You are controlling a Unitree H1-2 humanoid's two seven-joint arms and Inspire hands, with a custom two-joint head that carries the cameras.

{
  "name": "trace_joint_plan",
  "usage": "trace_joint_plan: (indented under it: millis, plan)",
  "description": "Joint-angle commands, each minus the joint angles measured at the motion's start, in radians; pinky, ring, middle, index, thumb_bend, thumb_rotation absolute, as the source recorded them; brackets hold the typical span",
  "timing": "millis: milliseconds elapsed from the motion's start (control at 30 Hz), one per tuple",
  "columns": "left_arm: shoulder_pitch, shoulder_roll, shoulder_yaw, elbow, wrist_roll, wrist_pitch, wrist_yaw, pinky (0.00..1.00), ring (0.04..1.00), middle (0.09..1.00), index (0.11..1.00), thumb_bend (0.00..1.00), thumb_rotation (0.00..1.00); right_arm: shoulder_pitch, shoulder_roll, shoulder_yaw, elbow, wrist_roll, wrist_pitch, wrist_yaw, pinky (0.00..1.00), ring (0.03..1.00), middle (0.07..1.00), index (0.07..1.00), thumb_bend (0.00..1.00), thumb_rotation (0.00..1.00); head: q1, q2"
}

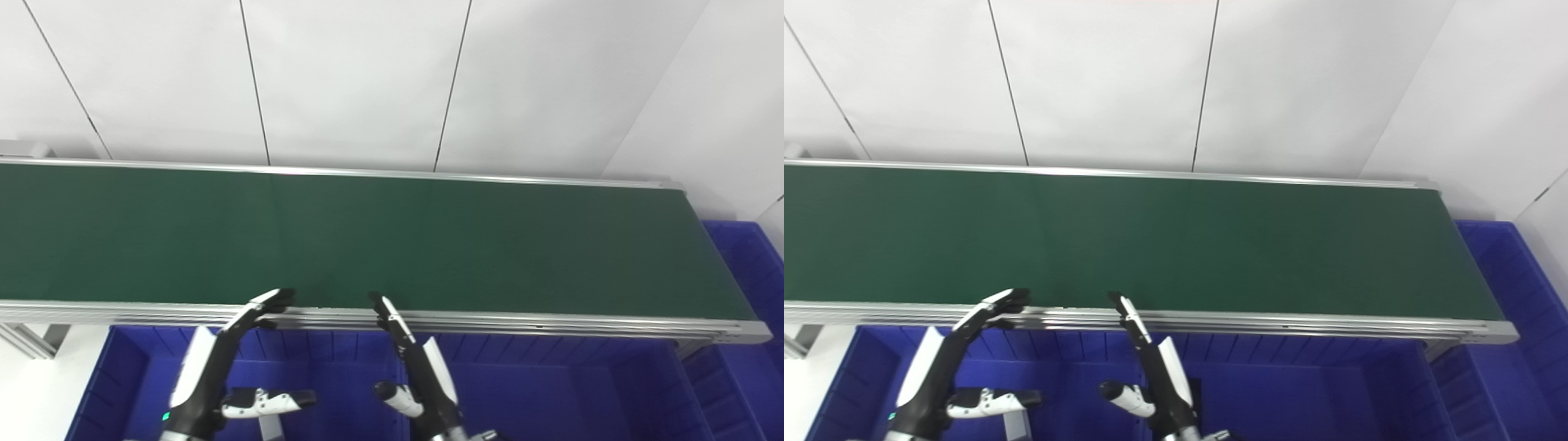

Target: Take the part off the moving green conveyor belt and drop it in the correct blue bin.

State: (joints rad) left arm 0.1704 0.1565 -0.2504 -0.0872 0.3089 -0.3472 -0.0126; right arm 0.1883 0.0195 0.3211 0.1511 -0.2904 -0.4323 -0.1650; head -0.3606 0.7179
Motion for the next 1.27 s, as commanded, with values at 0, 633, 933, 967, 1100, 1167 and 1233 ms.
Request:
trace_joint_plan:
  millis: [0,633,933,967,1100,1167,1233]
  plan:
    - [-0.032,-0.002,-0.005,0.000,-0.062,-0.047,-0.025,0.74,0.822,0.829,0.854,0.84,0.49,0.014,-0.004,-0.010,-0.054,0.007,-0.037,-0.018,0.99,0.973,0.960,0.950,1.00,0.97,0.003,0.001]
    - [-0.066,-0.125,-0.004,0.107,-0.162,-0.094,-0.063,0.84,0.885,0.887,0.867,0.88,0.60,0.122,-0.135,-0.105,-0.221,0.155,-0.036,0.063,1.00,0.972,0.954,0.942,0.96,0.95,0.263,0.106]
    - [-0.078,-0.146,-0.002,0.070,-0.196,-0.028,-0.085,0.86,0.901,0.905,0.882,0.89,0.60,0.119,-0.132,-0.154,-0.239,0.167,-0.003,0.106,0.95,0.953,0.931,0.928,0.96,0.96,0.317,0.194]
    - [-0.079,-0.147,-0.001,0.065,-0.198,-0.015,-0.088,0.86,0.905,0.908,0.884,0.91,0.61,0.118,-0.131,-0.158,-0.242,0.164,0.003,0.108,0.95,0.947,0.927,0.931,0.96,0.97,0.320,0.201]
    - [-0.078,-0.147,0.003,0.058,-0.208,0.007,-0.095,0.86,0.907,0.908,0.885,0.92,0.61,0.116,-0.126,-0.166,-0.236,0.171,0.005,0.123,0.94,0.941,0.928,0.931,0.96,0.97,0.308,0.189]
    - [-0.075,-0.146,0.005,0.065,-0.216,0.005,-0.099,0.86,0.906,0.907,0.886,0.92,0.61,0.116,-0.119,-0.167,-0.228,0.171,-0.001,0.125,0.93,0.936,0.926,0.925,0.96,0.97,0.304,0.183]
    - [-0.071,-0.143,0.006,0.070,-0.218,0.002,-0.103,0.86,0.903,0.907,0.888,0.92,0.61,0.118,-0.113,-0.167,-0.228,0.159,-0.001,0.123,0.93,0.929,0.923,0.926,0.96,0.97,0.297,0.178]
